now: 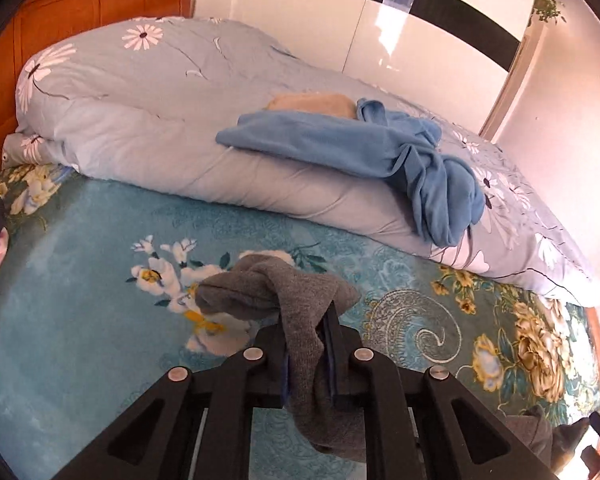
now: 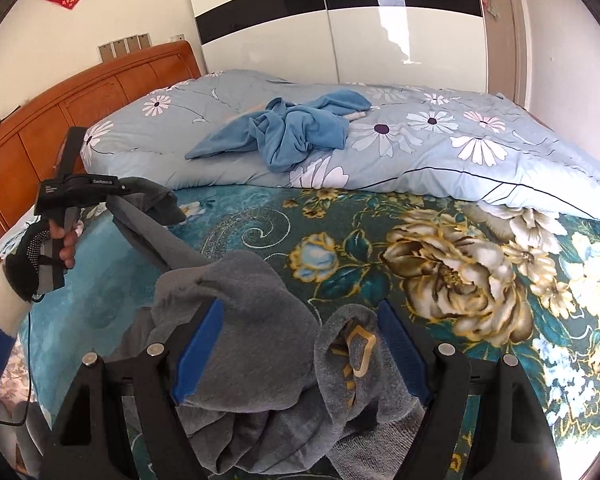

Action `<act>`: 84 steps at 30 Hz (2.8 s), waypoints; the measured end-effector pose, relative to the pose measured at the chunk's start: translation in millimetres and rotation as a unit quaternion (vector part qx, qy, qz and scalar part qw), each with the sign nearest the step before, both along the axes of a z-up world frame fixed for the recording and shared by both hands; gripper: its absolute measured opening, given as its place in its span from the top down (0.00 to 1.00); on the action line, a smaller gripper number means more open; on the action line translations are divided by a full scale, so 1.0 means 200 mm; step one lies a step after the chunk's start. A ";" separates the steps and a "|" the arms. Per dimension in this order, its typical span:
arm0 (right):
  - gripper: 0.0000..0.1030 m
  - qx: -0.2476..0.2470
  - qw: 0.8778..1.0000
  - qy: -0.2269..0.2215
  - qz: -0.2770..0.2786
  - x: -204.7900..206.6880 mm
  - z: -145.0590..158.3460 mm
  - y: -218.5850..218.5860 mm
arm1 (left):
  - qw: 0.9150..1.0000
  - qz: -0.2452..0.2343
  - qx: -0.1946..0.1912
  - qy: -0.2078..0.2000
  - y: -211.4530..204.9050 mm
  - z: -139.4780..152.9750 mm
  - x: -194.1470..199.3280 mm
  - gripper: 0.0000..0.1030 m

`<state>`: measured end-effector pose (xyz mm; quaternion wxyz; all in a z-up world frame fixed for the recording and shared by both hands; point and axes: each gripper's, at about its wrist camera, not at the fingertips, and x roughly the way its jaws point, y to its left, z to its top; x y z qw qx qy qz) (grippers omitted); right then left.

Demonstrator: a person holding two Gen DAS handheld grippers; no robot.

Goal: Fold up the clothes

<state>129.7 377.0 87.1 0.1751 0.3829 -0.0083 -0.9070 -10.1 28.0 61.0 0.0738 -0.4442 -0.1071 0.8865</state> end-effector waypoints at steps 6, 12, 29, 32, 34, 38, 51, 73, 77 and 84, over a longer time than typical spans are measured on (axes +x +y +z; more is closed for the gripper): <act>0.22 0.007 0.999 -0.032 0.011 0.00 -0.07 -0.08 | 0.997 0.014 0.062 -0.052 -0.10 -0.17 0.10 0.48; 0.22 -0.020 0.998 -0.050 -0.019 -0.05 -0.13 -0.06 | 0.996 0.021 0.088 -0.020 -0.19 -0.10 0.32 0.38; 0.22 -0.029 0.989 -0.126 0.069 -0.40 -0.28 -0.27 | 0.988 -0.024 0.152 -0.011 -0.16 -0.15 0.84 0.29; 0.38 -0.064 0.989 -0.117 0.068 -0.33 -0.21 -0.28 | 0.986 -0.019 0.164 -0.012 -0.19 -0.17 0.90 0.29; 0.71 -0.086 0.988 -0.110 0.066 -0.28 -0.16 -0.28 | 0.984 -0.014 0.175 -0.013 -0.21 -0.18 0.93 0.29; 0.86 -0.132 0.984 -0.098 0.064 -0.17 -0.07 -0.29 | 0.982 -0.005 0.188 -0.008 -0.26 -0.18 1.00 0.29; 0.96 -0.151 0.971 0.009 0.183 0.03 0.45 -0.81 | 0.974 0.055 0.211 0.056 -0.61 0.01 1.31 0.28; 0.42 -0.236 0.965 -0.116 -0.024 -0.01 -0.28 -0.08 | 0.978 -0.047 0.193 -0.064 0.18 -0.12 0.49 0.23; 0.42 -0.263 0.957 -0.125 -0.016 0.01 -0.34 -0.11 | 0.969 -0.046 0.228 -0.082 0.20 -0.18 0.43 0.23; 0.82 -0.255 0.960 -0.109 0.022 0.10 -0.32 -0.20 | 0.936 -0.039 0.333 -0.109 0.18 -0.26 0.38 0.23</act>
